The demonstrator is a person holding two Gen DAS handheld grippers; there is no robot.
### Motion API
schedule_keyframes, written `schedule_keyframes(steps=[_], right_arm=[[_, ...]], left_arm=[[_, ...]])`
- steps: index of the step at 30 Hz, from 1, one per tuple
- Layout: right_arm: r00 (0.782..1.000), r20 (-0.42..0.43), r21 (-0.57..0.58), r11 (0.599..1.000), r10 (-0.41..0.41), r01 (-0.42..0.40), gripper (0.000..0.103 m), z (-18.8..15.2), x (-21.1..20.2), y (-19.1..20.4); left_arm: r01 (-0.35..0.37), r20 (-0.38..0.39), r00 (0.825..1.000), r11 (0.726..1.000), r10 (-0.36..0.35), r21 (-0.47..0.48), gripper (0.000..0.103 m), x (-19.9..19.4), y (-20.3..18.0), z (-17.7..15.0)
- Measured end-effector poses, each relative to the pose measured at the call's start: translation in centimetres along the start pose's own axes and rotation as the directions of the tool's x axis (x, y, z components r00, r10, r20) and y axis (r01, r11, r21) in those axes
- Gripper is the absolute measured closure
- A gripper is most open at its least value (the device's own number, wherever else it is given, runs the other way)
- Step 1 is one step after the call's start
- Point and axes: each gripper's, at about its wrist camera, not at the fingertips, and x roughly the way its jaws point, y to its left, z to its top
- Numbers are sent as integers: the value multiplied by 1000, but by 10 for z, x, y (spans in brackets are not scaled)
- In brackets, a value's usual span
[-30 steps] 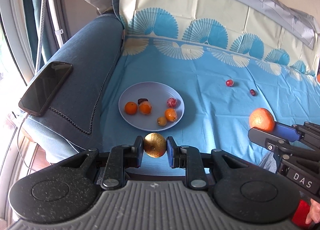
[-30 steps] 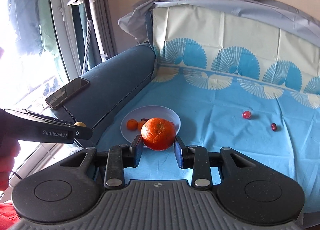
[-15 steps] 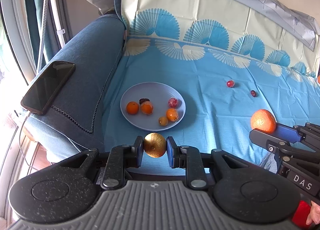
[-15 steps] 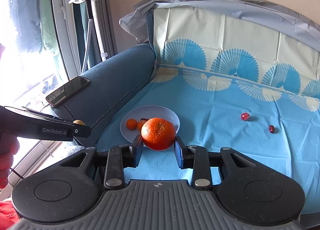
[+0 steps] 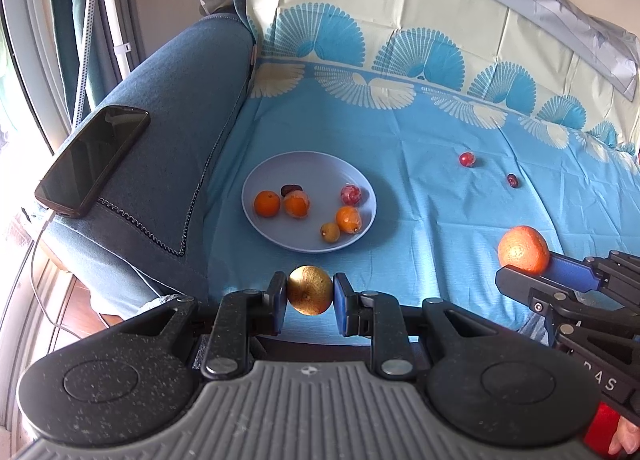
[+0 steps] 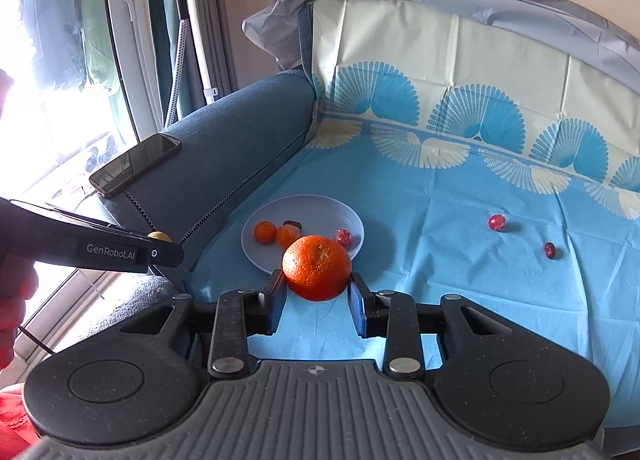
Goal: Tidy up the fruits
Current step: 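Carry both fruits over the plate and open both tools to drop them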
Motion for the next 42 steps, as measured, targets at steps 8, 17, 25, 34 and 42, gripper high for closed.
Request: schedule_keyframes(steps=[8, 17, 25, 34, 42], right_arm=[[999, -34, -2, 1000, 0, 0, 68, -1, 14, 1], [997, -80, 19, 1000, -4, 6, 68, -1, 39, -5], [993, -118, 51, 999, 4, 2, 68, 11, 86, -8], [992, -124, -2, 1000, 16, -17, 68, 29, 153, -2], [986, -167, -16, 999, 27, -30, 68, 37, 212, -11]], left_arm=[[7, -27, 1000, 1000, -7, -2, 77, 15, 1, 2], [11, -62, 998, 1000, -11, -14, 77, 42, 6, 15], [1, -41, 999, 1000, -2, -26, 76, 76, 14, 54], [-16, -72, 997, 999, 14, -36, 76, 139, 25, 88], [-30, -111, 993, 999, 32, 16, 77, 199, 27, 96]])
